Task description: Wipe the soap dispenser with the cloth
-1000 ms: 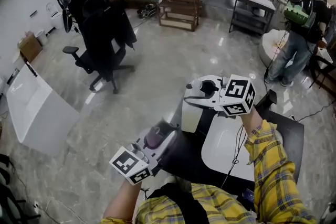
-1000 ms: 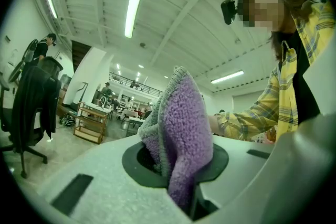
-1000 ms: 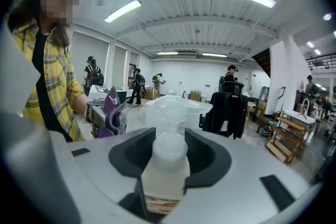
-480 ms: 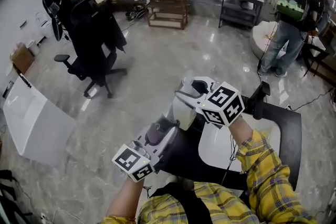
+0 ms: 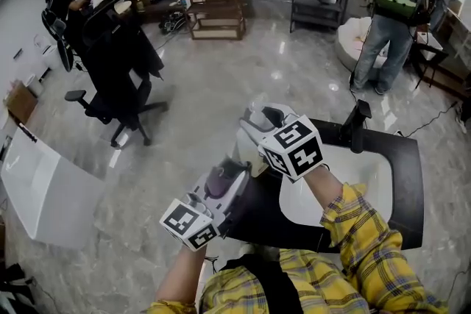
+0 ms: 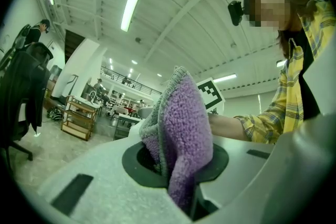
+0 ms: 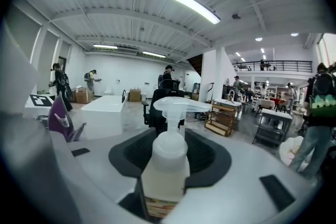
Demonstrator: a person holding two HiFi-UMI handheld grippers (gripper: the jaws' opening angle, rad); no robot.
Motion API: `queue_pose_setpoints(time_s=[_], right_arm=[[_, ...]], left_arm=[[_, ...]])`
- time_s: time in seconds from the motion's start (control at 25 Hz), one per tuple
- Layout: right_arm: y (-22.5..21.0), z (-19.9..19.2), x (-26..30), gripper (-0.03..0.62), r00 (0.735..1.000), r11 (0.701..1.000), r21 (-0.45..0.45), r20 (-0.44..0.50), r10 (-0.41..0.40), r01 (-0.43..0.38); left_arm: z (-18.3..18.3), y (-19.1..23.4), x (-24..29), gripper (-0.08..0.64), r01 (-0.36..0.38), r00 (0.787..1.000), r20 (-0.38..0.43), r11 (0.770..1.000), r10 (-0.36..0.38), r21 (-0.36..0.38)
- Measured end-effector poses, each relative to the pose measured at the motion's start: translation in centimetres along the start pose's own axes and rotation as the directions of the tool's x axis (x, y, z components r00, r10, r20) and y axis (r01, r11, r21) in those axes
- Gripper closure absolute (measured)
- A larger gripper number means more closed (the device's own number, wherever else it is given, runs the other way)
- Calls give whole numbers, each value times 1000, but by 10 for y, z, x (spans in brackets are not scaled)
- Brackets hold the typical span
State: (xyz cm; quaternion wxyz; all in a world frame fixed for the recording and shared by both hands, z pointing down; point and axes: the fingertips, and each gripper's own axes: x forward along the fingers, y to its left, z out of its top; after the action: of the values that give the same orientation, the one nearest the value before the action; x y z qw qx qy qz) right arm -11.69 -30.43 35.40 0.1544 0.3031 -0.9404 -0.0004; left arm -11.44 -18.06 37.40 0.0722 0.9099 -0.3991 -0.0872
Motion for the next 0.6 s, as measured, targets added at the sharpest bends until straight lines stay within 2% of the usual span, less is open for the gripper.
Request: queue_pose_setpoints(time_s=[0.28,0.6], right_arm=[[-9,-1,2,428,987,985,48,-8,-163,164],[-19,-1,-1,428,939,933,100,-32,-344,345]], left_arm=[[-2,12,0,500,49,999,-9,999,-49,-11],[-3,23,5,499,112,993,-20,993,-112,-33]])
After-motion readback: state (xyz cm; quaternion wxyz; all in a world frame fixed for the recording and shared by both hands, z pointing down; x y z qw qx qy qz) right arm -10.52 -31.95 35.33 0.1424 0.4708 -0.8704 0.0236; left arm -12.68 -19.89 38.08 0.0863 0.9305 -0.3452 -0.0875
